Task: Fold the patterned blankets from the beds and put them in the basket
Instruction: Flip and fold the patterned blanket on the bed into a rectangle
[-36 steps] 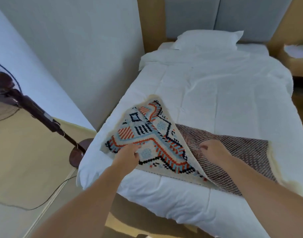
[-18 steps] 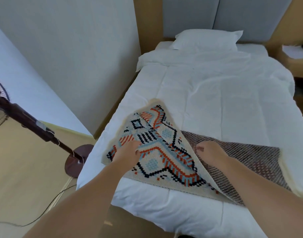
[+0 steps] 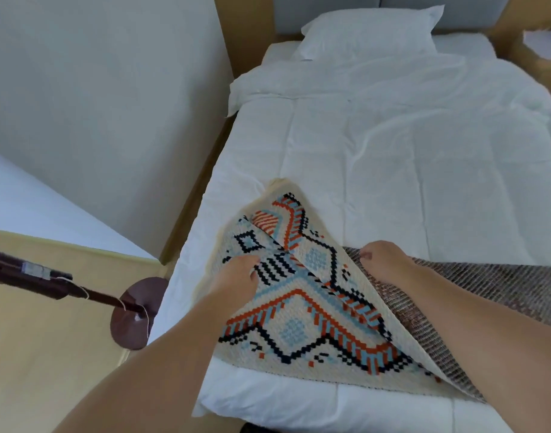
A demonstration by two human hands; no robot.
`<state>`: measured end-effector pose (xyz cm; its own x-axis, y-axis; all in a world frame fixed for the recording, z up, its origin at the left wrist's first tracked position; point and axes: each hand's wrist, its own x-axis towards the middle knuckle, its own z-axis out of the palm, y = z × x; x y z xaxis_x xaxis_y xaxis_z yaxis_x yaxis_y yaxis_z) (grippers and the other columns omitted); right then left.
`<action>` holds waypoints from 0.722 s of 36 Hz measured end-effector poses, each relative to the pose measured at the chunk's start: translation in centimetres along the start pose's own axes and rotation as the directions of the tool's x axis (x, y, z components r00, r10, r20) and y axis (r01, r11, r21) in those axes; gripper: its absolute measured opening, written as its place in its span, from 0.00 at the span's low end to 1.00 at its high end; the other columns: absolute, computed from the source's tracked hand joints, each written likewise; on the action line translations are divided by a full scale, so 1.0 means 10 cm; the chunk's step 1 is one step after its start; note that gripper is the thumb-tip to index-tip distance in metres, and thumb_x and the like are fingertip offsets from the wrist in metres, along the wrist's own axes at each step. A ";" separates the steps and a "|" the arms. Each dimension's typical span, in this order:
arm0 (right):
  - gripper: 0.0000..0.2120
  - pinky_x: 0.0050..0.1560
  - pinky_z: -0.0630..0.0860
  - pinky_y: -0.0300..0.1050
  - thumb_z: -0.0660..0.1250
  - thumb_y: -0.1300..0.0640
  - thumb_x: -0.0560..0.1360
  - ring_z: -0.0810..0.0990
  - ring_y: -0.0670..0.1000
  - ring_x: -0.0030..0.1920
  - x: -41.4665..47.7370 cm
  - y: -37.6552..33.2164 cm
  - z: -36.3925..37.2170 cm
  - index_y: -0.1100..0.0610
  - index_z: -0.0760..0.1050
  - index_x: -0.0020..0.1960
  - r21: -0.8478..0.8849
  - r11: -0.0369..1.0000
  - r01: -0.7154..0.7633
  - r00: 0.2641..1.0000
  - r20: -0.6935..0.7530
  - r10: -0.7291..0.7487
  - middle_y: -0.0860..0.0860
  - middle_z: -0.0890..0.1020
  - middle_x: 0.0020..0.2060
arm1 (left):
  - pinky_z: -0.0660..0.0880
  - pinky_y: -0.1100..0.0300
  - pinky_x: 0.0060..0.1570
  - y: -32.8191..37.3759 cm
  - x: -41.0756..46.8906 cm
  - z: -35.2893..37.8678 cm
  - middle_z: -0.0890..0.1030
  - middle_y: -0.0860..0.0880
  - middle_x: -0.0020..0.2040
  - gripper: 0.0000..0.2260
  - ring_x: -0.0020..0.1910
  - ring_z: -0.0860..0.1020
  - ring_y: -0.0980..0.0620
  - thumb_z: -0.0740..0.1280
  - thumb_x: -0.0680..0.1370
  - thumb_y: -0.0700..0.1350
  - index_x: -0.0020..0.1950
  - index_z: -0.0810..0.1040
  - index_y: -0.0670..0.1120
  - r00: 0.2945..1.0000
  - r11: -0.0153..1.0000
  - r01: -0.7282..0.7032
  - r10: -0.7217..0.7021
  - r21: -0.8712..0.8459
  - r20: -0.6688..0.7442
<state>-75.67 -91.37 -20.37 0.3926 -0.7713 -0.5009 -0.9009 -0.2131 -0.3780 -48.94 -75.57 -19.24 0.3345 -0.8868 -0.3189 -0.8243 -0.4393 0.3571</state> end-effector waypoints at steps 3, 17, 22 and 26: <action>0.15 0.60 0.73 0.47 0.58 0.56 0.80 0.76 0.54 0.59 0.38 -0.12 0.09 0.59 0.76 0.62 0.047 0.996 -0.074 0.997 -0.008 0.074 0.55 0.79 0.60 | 0.72 0.58 0.56 -0.13 0.48 0.05 0.72 0.51 0.69 0.18 0.59 0.76 0.50 0.56 0.81 0.44 0.71 0.69 0.50 0.998 0.998 -0.056 0.056 -0.002 0.019; 0.26 0.63 0.69 0.49 0.56 0.55 0.82 0.70 0.58 0.68 2.52 -0.55 0.87 0.56 0.55 0.77 0.274 0.901 -0.337 0.936 -0.001 0.351 0.55 0.62 0.75 | 0.63 0.54 0.71 -0.99 2.44 0.76 0.65 0.50 0.74 0.20 0.72 0.63 0.51 0.55 0.82 0.46 0.74 0.64 0.48 0.936 0.948 -0.315 0.304 0.036 0.177; 0.27 0.60 0.72 0.48 0.58 0.57 0.81 0.72 0.58 0.65 2.78 -0.54 1.05 0.60 0.52 0.77 0.266 0.849 -0.457 0.884 0.026 0.467 0.58 0.66 0.71 | 0.66 0.54 0.68 -1.10 2.72 0.86 0.71 0.50 0.69 0.17 0.68 0.68 0.52 0.55 0.81 0.43 0.71 0.69 0.46 0.906 0.910 -0.414 0.408 0.030 0.110; 0.23 0.44 0.76 0.44 0.62 0.59 0.79 0.80 0.53 0.46 2.73 -0.62 1.11 0.61 0.64 0.72 0.369 0.834 -0.411 0.885 -0.060 0.462 0.57 0.77 0.60 | 0.63 0.52 0.71 -1.05 2.84 0.87 0.69 0.49 0.71 0.20 0.70 0.65 0.51 0.58 0.80 0.41 0.72 0.66 0.47 0.884 0.890 -0.456 0.451 0.015 0.124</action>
<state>-57.34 -104.43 -40.35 -0.0804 -0.8169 -0.5711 -0.8442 0.3605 -0.3967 -34.74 -94.88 -39.64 -0.1326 -0.9641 -0.2300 -0.8931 0.0156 0.4496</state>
